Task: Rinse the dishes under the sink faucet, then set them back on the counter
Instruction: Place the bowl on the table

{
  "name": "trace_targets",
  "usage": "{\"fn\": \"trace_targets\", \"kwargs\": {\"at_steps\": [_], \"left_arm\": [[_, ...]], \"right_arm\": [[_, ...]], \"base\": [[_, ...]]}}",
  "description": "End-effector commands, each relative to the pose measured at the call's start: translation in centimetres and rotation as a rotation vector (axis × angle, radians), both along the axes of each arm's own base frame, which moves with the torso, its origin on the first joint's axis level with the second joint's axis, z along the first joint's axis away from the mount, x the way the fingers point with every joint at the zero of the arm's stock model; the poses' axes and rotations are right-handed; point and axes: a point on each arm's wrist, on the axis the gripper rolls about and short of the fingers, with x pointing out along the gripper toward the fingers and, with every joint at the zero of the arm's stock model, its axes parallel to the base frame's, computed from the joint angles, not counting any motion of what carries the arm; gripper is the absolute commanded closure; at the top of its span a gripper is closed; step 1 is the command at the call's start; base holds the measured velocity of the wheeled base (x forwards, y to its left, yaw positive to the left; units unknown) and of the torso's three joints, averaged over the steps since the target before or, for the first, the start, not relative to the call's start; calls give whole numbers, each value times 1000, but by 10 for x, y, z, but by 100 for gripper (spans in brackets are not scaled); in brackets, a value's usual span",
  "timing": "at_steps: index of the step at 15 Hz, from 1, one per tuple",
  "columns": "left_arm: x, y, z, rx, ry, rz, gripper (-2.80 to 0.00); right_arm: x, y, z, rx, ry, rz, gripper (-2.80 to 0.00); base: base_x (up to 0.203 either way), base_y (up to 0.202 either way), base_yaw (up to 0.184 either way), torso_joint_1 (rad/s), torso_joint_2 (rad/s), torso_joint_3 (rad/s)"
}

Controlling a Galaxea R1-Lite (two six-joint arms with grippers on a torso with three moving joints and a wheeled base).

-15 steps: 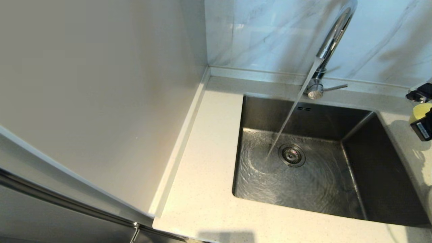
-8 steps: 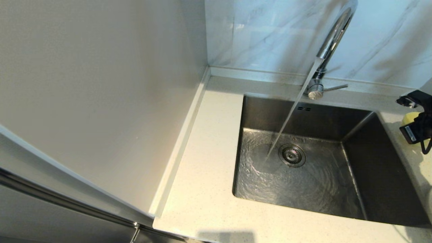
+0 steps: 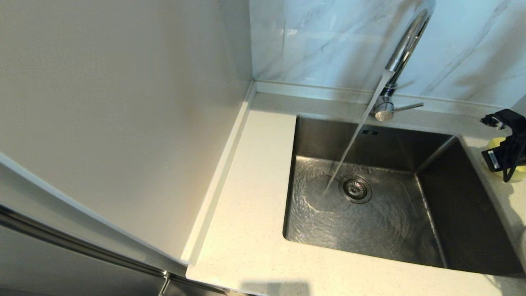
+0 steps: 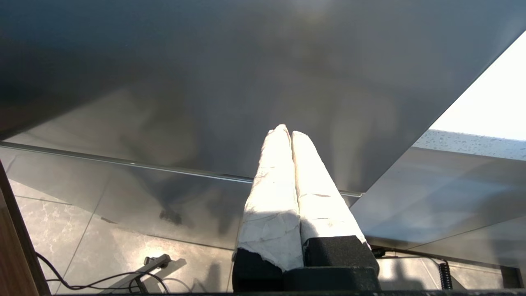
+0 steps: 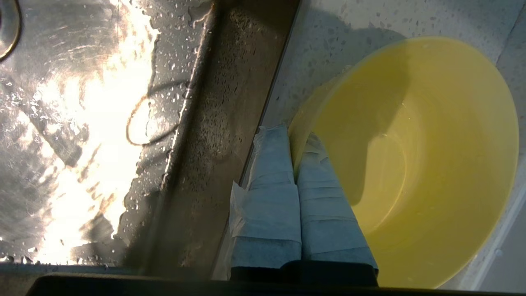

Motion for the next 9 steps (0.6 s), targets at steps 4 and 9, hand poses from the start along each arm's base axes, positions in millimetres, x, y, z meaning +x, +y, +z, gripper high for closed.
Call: {"fn": "trace_targets", "kwargs": {"at_steps": [4,9], "left_arm": [[0,0,0,0,0,1,0],[0,0,0,0,0,0,0]], "right_arm": [[6,-3,-4,23,-6,-20,0],[11,-5,2,36,-81,-57,-107]], "base": [[0,0,0,0,0,0],[0,0,0,0,0,0]]}}
